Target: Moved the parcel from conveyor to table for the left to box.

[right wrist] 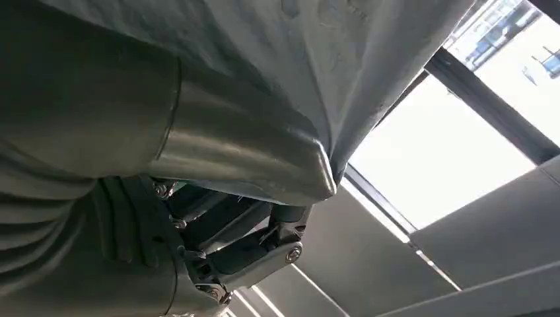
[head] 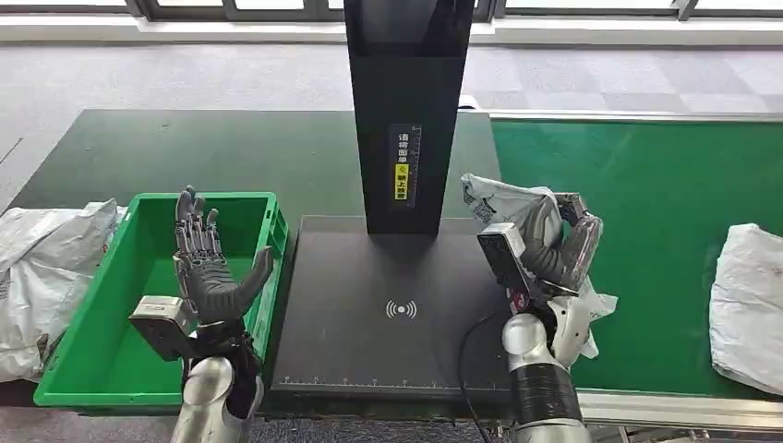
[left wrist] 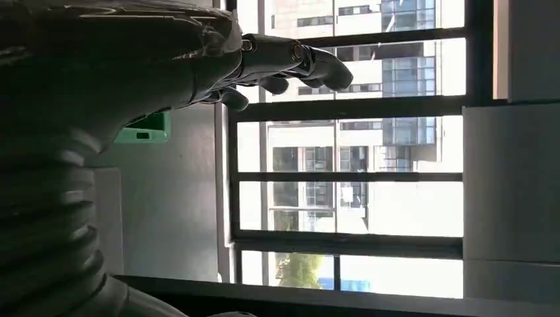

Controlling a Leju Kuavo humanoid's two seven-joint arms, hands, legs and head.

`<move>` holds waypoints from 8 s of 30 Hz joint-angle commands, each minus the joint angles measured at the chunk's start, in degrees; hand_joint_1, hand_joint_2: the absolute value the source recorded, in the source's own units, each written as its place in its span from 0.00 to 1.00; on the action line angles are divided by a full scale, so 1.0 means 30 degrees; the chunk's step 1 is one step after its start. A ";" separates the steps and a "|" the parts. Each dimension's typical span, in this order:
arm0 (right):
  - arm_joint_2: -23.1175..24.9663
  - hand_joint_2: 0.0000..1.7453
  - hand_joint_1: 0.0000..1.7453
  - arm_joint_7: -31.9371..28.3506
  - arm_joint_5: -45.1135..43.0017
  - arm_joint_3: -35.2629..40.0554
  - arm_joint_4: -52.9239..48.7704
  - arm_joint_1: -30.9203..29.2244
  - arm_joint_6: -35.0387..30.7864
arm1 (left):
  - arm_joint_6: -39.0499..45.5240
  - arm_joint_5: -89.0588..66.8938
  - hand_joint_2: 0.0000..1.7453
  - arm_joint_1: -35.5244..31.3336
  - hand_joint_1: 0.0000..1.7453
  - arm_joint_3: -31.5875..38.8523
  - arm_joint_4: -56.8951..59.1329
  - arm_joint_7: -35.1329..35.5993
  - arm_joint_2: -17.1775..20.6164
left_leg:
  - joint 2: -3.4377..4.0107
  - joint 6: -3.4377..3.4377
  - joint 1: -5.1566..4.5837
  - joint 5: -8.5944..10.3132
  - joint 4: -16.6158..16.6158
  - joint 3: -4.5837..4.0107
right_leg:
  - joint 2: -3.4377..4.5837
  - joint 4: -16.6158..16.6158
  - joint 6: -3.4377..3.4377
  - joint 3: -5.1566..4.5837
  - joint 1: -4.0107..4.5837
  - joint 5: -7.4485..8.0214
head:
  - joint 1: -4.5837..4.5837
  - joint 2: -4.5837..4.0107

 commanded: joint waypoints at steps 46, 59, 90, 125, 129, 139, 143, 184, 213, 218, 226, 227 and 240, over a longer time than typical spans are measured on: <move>0.0408 1.00 1.00 -0.3789 -1.3792 0.8125 0.8944 -0.3981 0.1072 | 0.0207 -0.0236 1.00 -0.1253 0.00 -0.0626 0.2014 0.0051 -0.0596 | -0.0007 -0.0033 0.0022 0.0014 0.0011 -0.0006 | -0.0021 0.0003 -0.0006 -0.0007 0.0021 0.0002 | 0.0000 -0.0007; 0.0408 1.00 1.00 -0.3789 -1.3792 0.8125 0.8944 -0.3981 0.1072 | 0.0207 -0.0236 1.00 -0.1253 0.00 -0.0626 0.2014 0.0051 -0.0596 | -0.0002 -0.0033 0.0018 0.0014 0.0008 -0.0002 | -0.0016 0.0004 -0.0006 -0.0006 0.0016 0.0003 | 0.0000 -0.0007; 0.0088 1.00 0.00 -0.3789 -1.4926 0.9409 0.4980 -0.2211 0.1761 | 0.0229 -0.0309 1.00 -0.1638 0.00 -0.1100 0.2645 0.0051 -0.0537 | -0.0025 -0.0040 0.0027 0.0019 0.0001 0.0009 | -0.0048 -0.0010 -0.0007 0.0007 0.0026 0.0001 | 0.0000 -0.0007; 0.0408 1.00 0.00 -0.3789 -0.7476 0.5353 -0.9083 0.3052 0.0014 | 0.0055 -0.2133 1.00 -0.2324 0.00 -0.4580 0.1553 0.0051 -0.0003 | -0.0031 -0.0031 0.0005 0.0013 0.0006 0.0004 | -0.0041 -0.0018 -0.0007 -0.0008 0.0008 -0.0001 | 0.0000 -0.0007; 0.0408 1.00 0.00 -0.3789 -0.7476 0.5353 -0.9083 0.3052 0.0014 | 0.0055 -0.2133 1.00 -0.2324 0.00 -0.4580 0.1553 0.0051 -0.0003 | -0.0017 -0.0035 0.0009 0.0013 0.0001 0.0019 | -0.0030 -0.0020 -0.0005 -0.0011 0.0014 0.0000 | 0.0000 -0.0007; 0.0408 1.00 0.00 -0.3789 -0.7864 0.5611 -1.1322 0.3841 0.0014 | 0.0932 -0.4461 1.00 -0.4212 0.00 -0.6479 0.5123 0.0051 -0.0599 | -0.0087 -0.0040 0.0023 0.0032 -0.0014 0.0029 | -0.0125 -0.0039 -0.0014 0.0028 0.0023 -0.0006 | 0.0000 -0.0007; 0.0408 1.00 0.00 -0.3789 -0.8119 0.5604 -1.1789 0.3994 0.0014 | 0.2016 -0.5144 1.00 -0.5553 0.00 -0.7861 0.8270 0.0051 -0.0674 | -0.0199 -0.0032 0.0018 0.0055 -0.0021 0.0031 | -0.0219 -0.0061 -0.0004 0.0056 0.0018 -0.0012 | 0.0007 -0.0007; 0.0408 1.00 0.00 -0.3789 -0.9420 0.4691 -1.1573 0.3340 0.0014 | 0.2928 -0.9388 1.00 -0.9483 0.00 -1.9387 1.9936 0.8367 -0.0736 | 0.0087 -0.0040 0.0008 0.0013 -0.0046 0.0088 | 0.0073 -0.0076 0.0005 0.0049 0.0011 0.0057 | 0.0000 -0.0007; 0.0408 1.00 0.00 -0.3789 -0.9389 0.4704 -1.1037 0.3141 0.0014 | 0.2836 -1.0196 1.00 -0.9609 0.96 -2.0080 2.0188 0.9491 -0.0736 | 0.0100 -0.0038 0.0006 0.0010 -0.0033 0.0076 | 0.0090 -0.0060 0.0006 0.0035 0.0009 0.0057 | 0.0007 -0.0007; 0.0408 1.00 0.00 -0.3789 -0.9423 0.4588 -1.1050 0.3151 0.0014 | 0.2761 -1.0323 1.00 -0.9581 0.98 -2.0074 2.0120 0.9584 -0.0736 | 0.0104 -0.0031 0.0001 0.0005 -0.0018 0.0064 | 0.0099 -0.0043 0.0011 0.0020 0.0003 0.0054 | 0.0007 -0.0007; 0.0408 1.00 0.00 -0.3789 -0.9315 0.4505 -1.1167 0.3261 0.0014 | 0.3995 -1.0967 1.00 -0.9597 1.00 -2.0048 2.0143 1.0035 -0.0736 | 0.0091 -0.0041 0.0003 0.0017 -0.0051 0.0086 | 0.0077 -0.0072 0.0006 0.0046 0.0006 0.0059 | 0.0007 0.0001; 0.0408 1.00 0.00 -0.3789 -0.9311 0.4475 -1.1231 0.3304 0.0014 | 0.4718 -1.1025 1.00 -0.9579 1.00 -1.9878 2.0044 1.0018 -0.0736 | 0.0091 -0.0032 0.0001 0.0008 -0.0022 0.0066 | 0.0084 -0.0045 0.0009 0.0025 0.0003 0.0051 | 0.0000 -0.0007; 0.0408 1.00 0.00 -0.3789 -0.8878 0.3610 -1.1908 0.4045 0.0014 | 0.8525 -1.7891 1.00 -0.3706 1.00 -0.2518 0.1889 0.5372 -0.0736 | 0.0167 -0.0041 0.0003 -0.0001 0.0003 0.0023 | 0.0164 -0.0013 0.0002 -0.0057 0.0005 0.0054 | -0.0007 0.0001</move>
